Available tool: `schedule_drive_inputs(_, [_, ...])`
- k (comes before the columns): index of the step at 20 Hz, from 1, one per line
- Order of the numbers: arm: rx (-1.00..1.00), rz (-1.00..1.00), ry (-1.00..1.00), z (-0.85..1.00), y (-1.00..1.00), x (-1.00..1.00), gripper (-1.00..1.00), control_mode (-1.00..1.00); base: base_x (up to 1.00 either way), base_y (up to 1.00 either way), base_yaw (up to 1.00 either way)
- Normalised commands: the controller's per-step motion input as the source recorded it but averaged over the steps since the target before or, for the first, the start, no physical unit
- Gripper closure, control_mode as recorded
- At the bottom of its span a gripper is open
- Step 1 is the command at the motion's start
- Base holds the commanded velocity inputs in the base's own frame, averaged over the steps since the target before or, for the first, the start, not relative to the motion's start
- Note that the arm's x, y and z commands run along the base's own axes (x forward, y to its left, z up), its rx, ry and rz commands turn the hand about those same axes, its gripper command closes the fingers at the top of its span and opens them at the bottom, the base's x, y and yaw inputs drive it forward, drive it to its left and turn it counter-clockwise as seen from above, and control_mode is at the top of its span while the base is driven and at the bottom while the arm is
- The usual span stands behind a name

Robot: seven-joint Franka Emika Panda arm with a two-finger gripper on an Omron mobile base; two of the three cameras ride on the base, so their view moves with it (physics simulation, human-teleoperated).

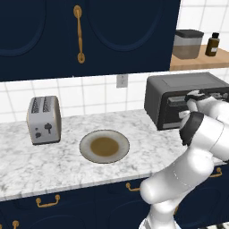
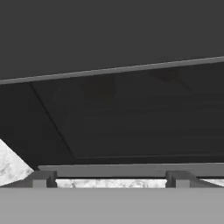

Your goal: Pick up the kebab skewer and baguette bread, and place them inside the toaster oven. Close the toaster oven door and start by setting the timer.

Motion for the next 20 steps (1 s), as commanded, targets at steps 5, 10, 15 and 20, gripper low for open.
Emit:
schedule_drive_inputs(5, [-0.01,0.0,-0.07,0.45,-0.52,-0.21,-1.0,-1.0,0.0,0.0,0.0])
schedule_drive_inputs(10, [0.0,0.0,-0.16,0.53,-0.48,-0.01,-1.0,-1.0,0.0,0.0,0.0])
schedule_drive_inputs(15, [0.0,0.0,-0.24,0.22,-0.56,-0.13,-1.0,-1.0,0.0,0.0,0.0])
schedule_drive_inputs(20, [-0.04,0.0,-0.16,0.22,-0.6,0.0,-1.0,-1.0,0.0,0.0,0.0])
